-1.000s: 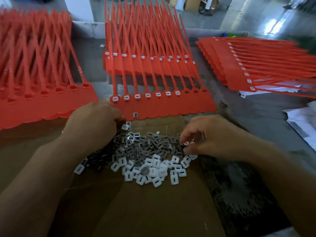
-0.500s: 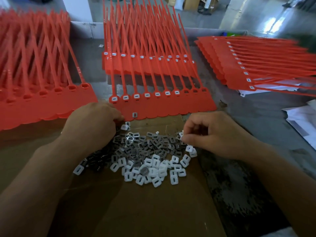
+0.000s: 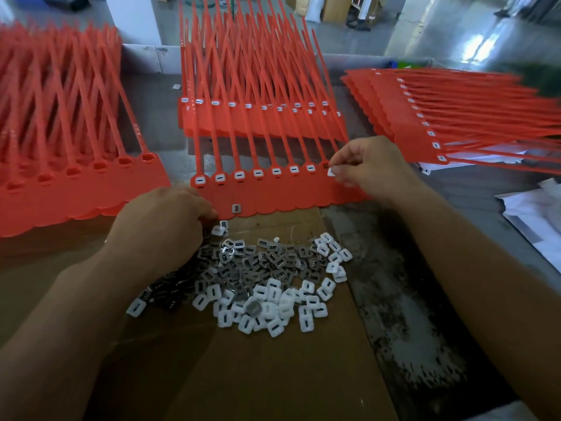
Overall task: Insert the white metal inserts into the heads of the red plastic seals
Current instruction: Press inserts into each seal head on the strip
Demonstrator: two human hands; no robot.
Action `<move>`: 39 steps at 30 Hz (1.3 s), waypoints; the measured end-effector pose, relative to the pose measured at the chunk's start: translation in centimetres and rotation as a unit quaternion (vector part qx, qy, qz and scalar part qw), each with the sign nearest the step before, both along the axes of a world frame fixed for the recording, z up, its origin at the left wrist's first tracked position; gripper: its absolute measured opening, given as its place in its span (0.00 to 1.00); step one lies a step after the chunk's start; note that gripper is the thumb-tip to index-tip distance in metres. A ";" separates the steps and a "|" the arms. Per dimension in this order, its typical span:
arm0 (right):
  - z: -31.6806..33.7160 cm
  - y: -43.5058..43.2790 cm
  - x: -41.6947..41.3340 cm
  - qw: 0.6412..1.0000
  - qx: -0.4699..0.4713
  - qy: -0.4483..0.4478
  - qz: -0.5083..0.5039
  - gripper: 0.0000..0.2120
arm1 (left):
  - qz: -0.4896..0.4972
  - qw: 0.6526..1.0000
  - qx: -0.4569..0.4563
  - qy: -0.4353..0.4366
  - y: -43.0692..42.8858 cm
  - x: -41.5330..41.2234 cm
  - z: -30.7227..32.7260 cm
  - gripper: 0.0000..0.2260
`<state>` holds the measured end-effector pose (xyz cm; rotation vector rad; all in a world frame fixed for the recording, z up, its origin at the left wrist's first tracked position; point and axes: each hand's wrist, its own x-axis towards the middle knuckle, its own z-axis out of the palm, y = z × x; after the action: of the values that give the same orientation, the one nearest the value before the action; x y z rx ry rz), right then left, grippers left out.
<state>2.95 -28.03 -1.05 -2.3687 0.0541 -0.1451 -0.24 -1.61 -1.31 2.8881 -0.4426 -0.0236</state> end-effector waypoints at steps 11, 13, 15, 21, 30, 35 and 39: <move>-1.1 -0.7 3.4 0.996 -0.085 0.016 0.030 0.05 | 0.019 1.000 0.009 -0.009 0.0 0.2 -0.3 0.18; -1.0 -0.8 3.5 0.994 -0.094 0.032 0.044 0.05 | 0.024 1.000 0.010 -0.008 0.0 0.2 -0.3 0.18; -0.8 -0.9 3.7 0.993 -0.083 0.057 0.056 0.08 | 0.026 1.000 0.011 -0.005 0.0 0.2 -0.3 0.18; -0.3 -0.7 4.1 0.991 -0.097 0.068 0.055 0.12 | 0.026 1.000 0.014 -0.002 -0.1 0.2 -0.2 0.18; -0.6 -0.4 4.9 0.995 -0.051 0.077 -0.030 0.15 | 0.023 1.000 0.017 -0.006 -0.1 0.2 -0.3 0.18; -0.5 0.1 2.3 0.994 -0.106 -0.003 0.001 0.09 | 0.022 1.000 0.021 -0.005 -0.1 0.2 -0.2 0.18; 0.9 0.9 -2.5 0.986 -0.080 0.028 0.144 0.07 | 0.016 0.999 0.026 -0.010 0.0 0.2 -0.3 0.18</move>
<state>0.49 -27.11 -0.15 -2.5101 -0.2818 0.0600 0.00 -1.63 -1.59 2.9481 -0.4043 0.0004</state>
